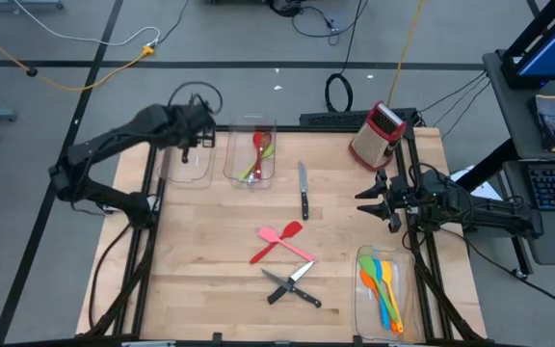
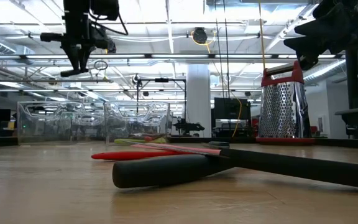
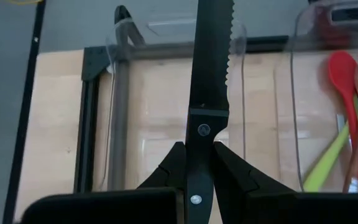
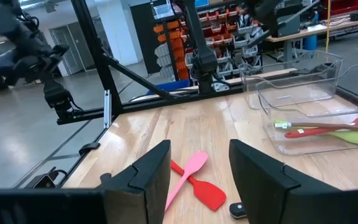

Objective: Pick & Place Kitchen Items
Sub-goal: Put the black knife into the top left transparent bin

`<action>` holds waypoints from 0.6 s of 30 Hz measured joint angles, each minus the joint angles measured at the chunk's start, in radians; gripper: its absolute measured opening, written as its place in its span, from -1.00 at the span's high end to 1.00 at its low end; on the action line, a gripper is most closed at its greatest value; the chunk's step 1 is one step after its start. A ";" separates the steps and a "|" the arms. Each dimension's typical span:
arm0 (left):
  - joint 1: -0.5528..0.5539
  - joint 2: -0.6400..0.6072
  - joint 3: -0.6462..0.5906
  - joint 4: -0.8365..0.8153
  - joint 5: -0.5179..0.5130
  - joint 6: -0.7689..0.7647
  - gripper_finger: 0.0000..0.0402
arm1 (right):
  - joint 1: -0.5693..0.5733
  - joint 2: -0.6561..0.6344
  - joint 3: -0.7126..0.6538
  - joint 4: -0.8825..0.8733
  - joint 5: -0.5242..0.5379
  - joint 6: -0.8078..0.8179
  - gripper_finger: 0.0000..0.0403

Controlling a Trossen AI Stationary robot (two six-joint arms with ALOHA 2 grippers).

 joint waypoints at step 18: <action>0.328 0.020 -0.164 0.200 0.288 0.296 0.83 | 0.000 0.001 0.000 -0.002 0.000 0.000 0.23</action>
